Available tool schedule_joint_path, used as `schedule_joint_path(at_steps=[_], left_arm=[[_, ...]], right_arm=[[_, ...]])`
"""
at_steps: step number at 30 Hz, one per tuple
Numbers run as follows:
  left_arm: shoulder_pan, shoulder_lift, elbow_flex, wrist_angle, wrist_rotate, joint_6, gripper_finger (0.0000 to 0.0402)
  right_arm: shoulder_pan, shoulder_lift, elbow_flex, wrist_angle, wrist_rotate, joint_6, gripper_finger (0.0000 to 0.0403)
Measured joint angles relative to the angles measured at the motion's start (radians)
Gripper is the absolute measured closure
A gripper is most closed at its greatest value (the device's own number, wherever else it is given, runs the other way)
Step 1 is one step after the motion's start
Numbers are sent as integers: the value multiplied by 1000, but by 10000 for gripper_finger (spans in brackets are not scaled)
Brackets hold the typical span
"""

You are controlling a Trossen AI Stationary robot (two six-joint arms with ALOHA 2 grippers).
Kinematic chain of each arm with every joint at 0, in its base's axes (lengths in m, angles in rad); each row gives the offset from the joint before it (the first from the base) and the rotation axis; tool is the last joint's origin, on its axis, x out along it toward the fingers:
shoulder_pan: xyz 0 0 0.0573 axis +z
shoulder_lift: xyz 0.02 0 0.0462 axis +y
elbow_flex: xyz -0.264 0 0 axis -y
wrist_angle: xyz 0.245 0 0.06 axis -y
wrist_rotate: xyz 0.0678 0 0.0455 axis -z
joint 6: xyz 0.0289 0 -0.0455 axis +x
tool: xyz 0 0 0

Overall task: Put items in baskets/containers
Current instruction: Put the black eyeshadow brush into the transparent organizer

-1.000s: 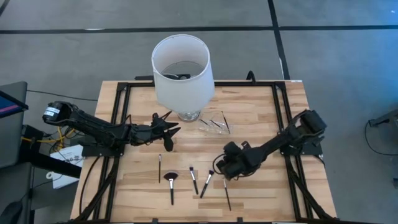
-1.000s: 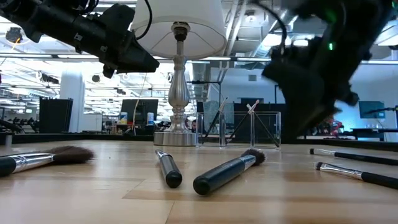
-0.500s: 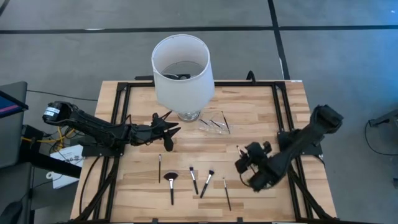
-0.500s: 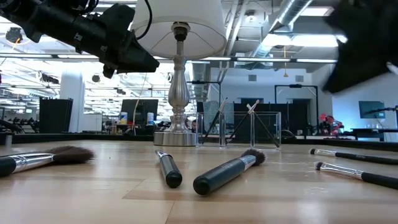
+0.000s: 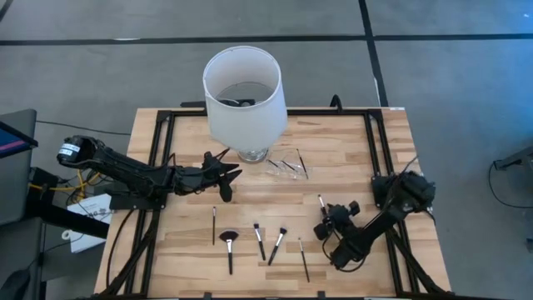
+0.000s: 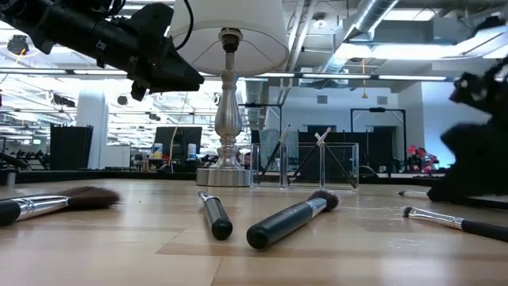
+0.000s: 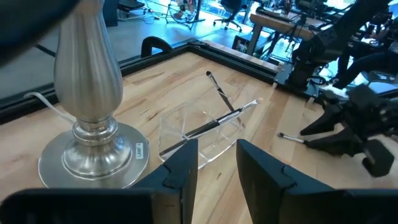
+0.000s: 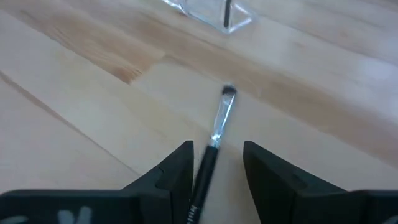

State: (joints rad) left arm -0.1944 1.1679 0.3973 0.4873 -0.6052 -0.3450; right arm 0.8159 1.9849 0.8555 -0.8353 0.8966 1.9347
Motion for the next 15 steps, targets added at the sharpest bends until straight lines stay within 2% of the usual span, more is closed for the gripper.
schedule_joint_path(at_steps=[6,9,15], left_arm=[[0,0,0,6,0,-3,294],[0,0,0,8,0,-3,294],[0,0,0,12,0,0,294]], right_arm=[[15,100,-25,106,107,69,271],[30,118,-25,108,119,84,278],[40,112,-24,115,116,72,332]])
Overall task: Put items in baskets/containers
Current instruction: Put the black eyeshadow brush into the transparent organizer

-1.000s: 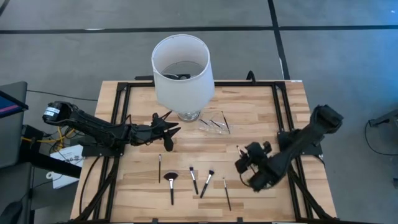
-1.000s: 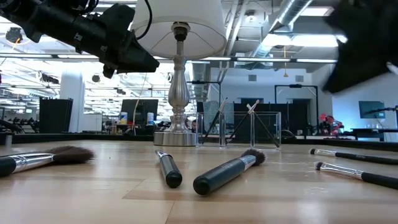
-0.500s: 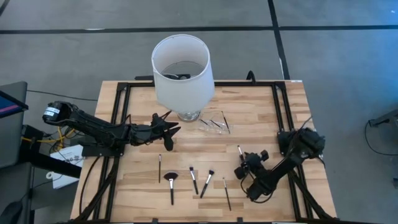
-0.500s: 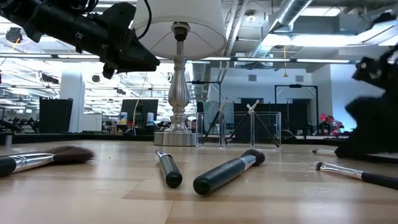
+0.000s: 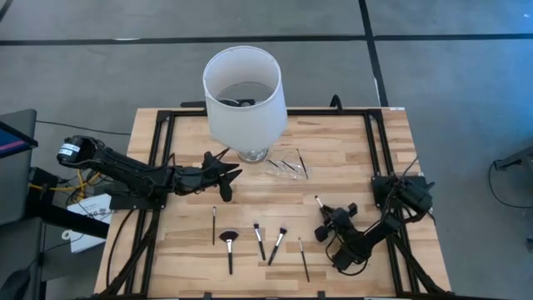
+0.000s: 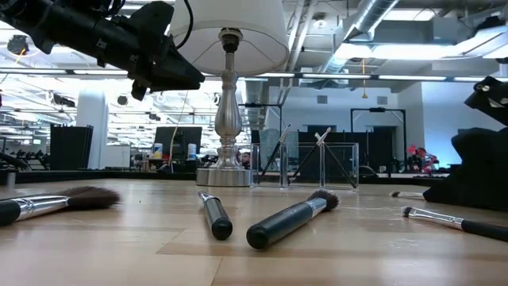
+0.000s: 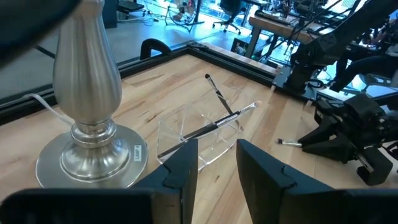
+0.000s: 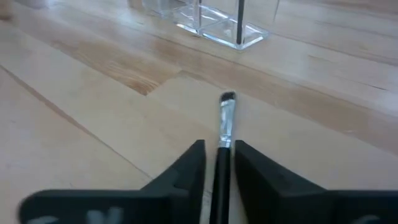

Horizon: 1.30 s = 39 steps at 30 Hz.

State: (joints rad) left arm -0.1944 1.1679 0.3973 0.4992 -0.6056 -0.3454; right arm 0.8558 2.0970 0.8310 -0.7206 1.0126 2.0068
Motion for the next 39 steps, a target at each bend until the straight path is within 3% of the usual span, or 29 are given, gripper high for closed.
schedule_joint_path(at_steps=[4,12,18,21,24,27,31,39], left_arm=[[0,0,0,5,0,0,294],[0,0,0,16,0,0,294],[0,0,-1,43,44,-2,294],[0,3,-1,110,161,-2,294],[-2,42,-1,250,301,42,294],[-3,133,-1,447,417,80,294],[-3,312,20,664,445,66,294],[0,610,205,781,447,27,294]], right_arm=[[0,0,0,7,1,-16,387],[-18,-86,-3,-5,34,9,386],[-36,-289,-1,-63,286,-56,386],[-36,-368,0,-23,470,-133,380],[-49,-420,0,68,544,-242,385],[-76,-439,0,201,547,-373,392],[-108,-440,0,410,525,-597,388],[-206,-440,0,792,343,-1076,389]])
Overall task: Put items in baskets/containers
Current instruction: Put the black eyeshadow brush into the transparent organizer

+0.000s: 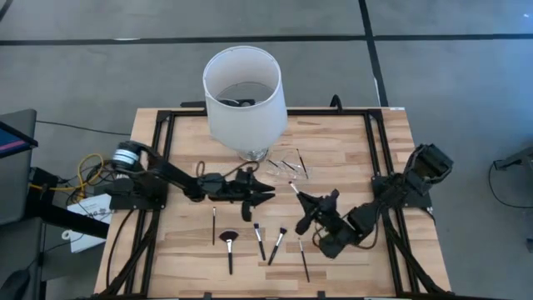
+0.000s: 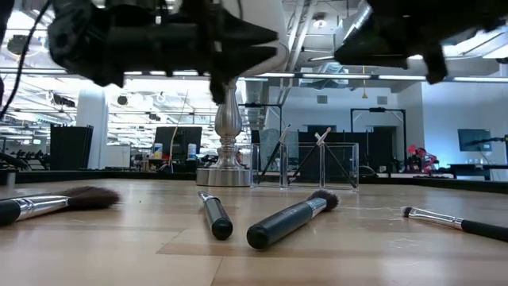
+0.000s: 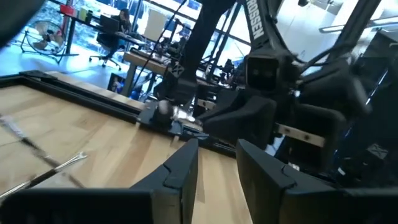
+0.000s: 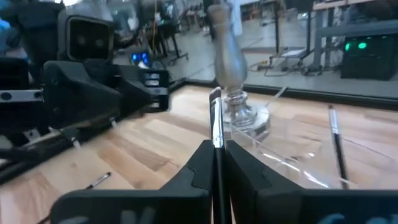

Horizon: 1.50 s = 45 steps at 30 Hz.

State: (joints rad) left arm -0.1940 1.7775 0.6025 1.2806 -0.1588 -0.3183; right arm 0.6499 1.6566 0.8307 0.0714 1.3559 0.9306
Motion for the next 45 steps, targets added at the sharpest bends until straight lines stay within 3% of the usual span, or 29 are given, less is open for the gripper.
schedule_joint_path(at_steps=[5,16,23,26,37,45], left_arm=[[1,74,90,1,-2,-84,294],[13,81,104,1,-5,-136,294],[22,81,104,0,-5,-136,294],[25,81,104,7,-2,-132,294],[24,80,104,48,-5,-98,294],[34,80,104,70,-2,-78,298]], right_arm=[[-45,0,0,140,-92,-163,383],[-50,0,0,244,-85,-219,390],[-48,-2,0,394,-107,-366,379],[-49,-2,0,394,-121,-380,392],[-50,-1,0,390,-133,-382,382],[-77,0,0,390,-206,-381,382]])
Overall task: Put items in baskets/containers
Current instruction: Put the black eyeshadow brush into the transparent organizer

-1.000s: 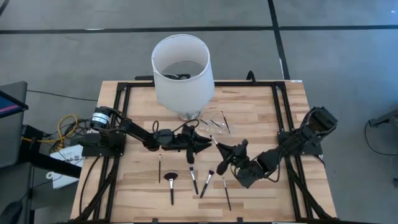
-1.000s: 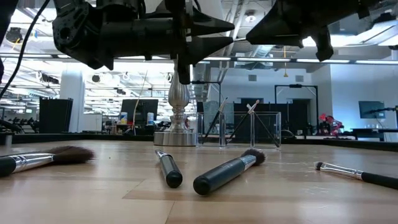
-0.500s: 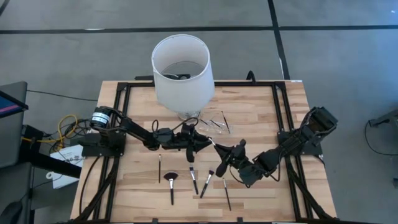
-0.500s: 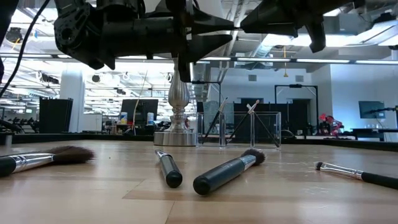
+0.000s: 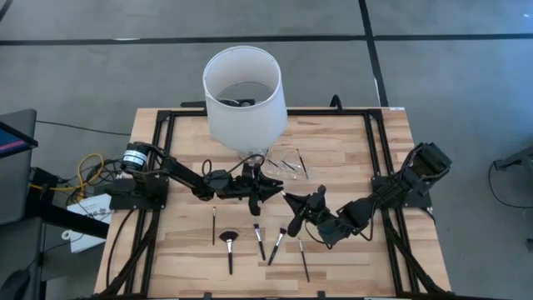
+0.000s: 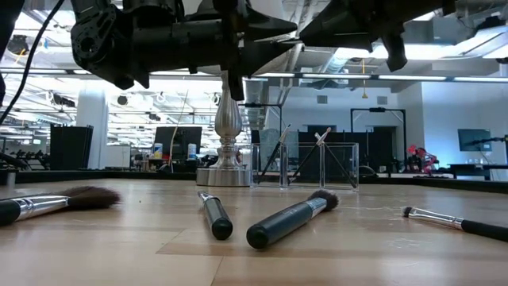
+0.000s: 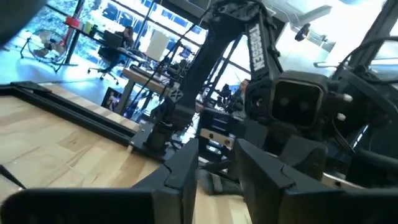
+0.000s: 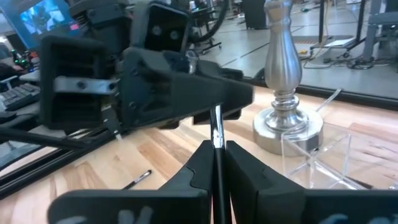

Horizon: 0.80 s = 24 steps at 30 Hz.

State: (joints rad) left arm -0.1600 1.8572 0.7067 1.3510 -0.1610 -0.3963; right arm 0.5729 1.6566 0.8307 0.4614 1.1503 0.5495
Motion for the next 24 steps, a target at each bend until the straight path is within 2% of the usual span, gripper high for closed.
schedule_joint_path(at_steps=[3,9,15,19,24], left_arm=[[-1,0,0,0,16,15,318],[-1,0,0,9,28,10,383],[-1,0,0,5,27,38,375],[-4,0,0,7,35,75,391],[1,-6,-1,-9,28,102,391]], right_arm=[[-11,0,0,-2,-4,0,382],[-12,0,0,-7,-12,-7,392],[-12,0,0,-7,-10,-8,365],[-13,-4,-1,-10,-25,-70,352],[-12,-26,0,-46,-20,-87,342]])
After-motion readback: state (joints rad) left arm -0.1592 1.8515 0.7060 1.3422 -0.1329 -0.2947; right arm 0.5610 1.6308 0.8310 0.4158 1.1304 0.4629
